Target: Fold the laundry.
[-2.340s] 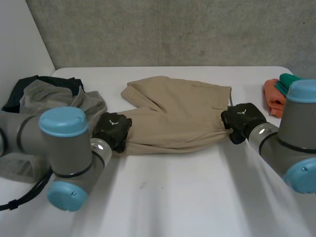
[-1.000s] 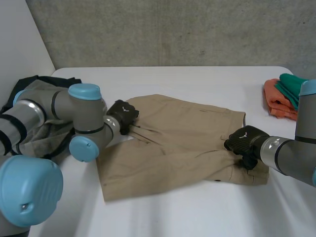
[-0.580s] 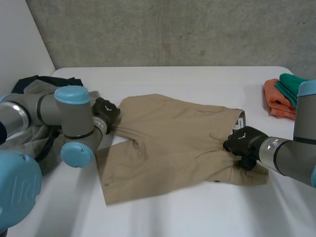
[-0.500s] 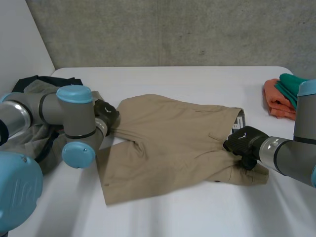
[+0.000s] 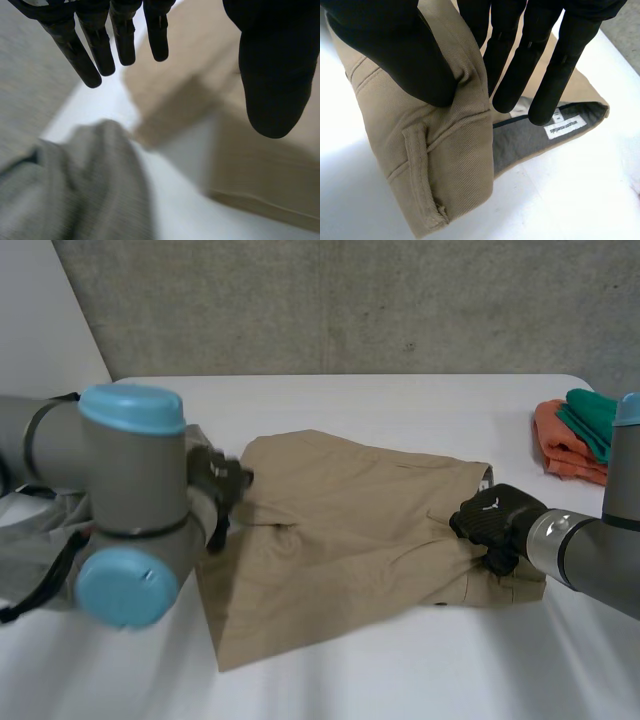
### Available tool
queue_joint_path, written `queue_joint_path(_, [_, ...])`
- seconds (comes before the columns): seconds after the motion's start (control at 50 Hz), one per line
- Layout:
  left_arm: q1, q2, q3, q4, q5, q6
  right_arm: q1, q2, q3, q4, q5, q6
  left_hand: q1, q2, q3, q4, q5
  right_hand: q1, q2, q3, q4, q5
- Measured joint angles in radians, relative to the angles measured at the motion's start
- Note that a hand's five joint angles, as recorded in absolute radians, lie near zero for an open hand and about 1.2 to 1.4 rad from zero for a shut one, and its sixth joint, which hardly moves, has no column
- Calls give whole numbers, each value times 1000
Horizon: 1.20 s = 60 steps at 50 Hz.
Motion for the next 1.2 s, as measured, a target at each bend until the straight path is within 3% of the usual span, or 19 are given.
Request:
queue_joint_path(0.12, [-46, 124, -246, -114, 87, -176, -1, -11, -2, -5, -3, 20, 14, 19, 20, 24, 28, 0, 0, 0, 0, 0])
queue_joint_path(0.26, [-82, 140, -369, -63, 144, -254, -3, -28, 6, -2, -13, 35, 35, 43, 39, 44, 47, 0, 0, 0, 0, 0])
queue_joint_path(0.3, [-90, 128, -379, -17, 141, -260, -5, -38, 10, -1, -19, 43, 182, 160, 159, 163, 166, 0, 0, 0, 0, 0])
queue_joint_path(0.42, [-111, 99, -379, 77, 109, -257, -20, -69, 19, 2, -29, 71, 835, 841, 837, 847, 831, 0, 0, 0, 0, 0])
queue_joint_path(0.56, [-135, 190, -414, 94, 29, -241, -41, -90, 20, 51, -32, 46, 835, 863, 860, 869, 834, 0, 0, 0, 0, 0])
queue_joint_path(0.64, [-150, 274, -456, 76, 15, -205, -53, -103, 25, 134, -43, -45, 835, 863, 860, 870, 834, 0, 0, 0, 0, 0])
queue_joint_path(0.8, [-172, 351, -556, -124, 39, -22, -108, -124, 95, 513, -87, -507, 835, 863, 860, 870, 834, 0, 0, 0, 0, 0])
queue_joint_path(0.88, [-176, 335, -554, -198, 41, 22, -116, -104, 98, 573, -89, -612, 835, 868, 860, 870, 834, 0, 0, 0, 0, 0])
queue_joint_path(0.96, [-168, 297, -495, -186, 30, 30, -103, -67, 61, 510, -77, -565, 835, 870, 862, 870, 834, 0, 0, 0, 0, 0])
queue_joint_path(1.2, [-101, 36, -82, 197, -38, 28, -43, 50, -119, 27, 34, -127, 835, 870, 862, 870, 851, 0, 0, 0, 0, 9])
